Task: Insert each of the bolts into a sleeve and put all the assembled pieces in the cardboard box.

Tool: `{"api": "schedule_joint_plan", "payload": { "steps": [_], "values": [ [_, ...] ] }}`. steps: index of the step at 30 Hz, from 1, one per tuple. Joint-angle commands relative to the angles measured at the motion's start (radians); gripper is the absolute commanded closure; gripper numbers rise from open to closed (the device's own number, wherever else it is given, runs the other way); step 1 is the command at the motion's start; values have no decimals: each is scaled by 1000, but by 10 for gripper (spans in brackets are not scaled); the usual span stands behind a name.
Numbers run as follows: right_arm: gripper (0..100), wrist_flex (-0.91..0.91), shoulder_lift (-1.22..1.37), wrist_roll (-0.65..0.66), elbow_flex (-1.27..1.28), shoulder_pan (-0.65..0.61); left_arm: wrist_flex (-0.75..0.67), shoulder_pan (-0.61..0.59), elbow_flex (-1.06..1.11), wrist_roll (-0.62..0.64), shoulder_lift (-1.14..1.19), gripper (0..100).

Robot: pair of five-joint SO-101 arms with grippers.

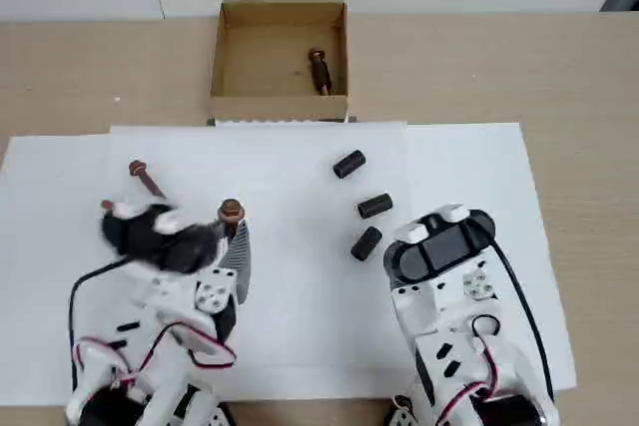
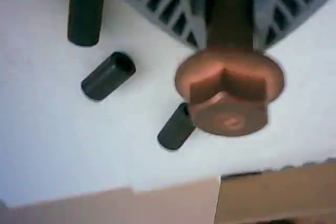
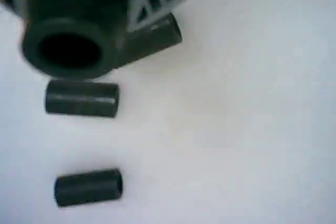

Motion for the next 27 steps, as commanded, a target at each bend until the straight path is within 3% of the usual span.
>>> {"api": "schedule_joint_plan", "payload": {
  "steps": [1,7,16,27],
  "values": [
    [996,-65,1,-52,-3,-48,-31,-46,-28,69,-8,995],
    [996,-134,2,-80,60,-186,-25,-110,-31,106,-8,995],
    [996,-277,1,-77,180,-357,-35,-110,-35,334,-6,995],
    [995,-438,1,58,301,-467,-227,-106,-31,459,-14,995]
  ]
}}
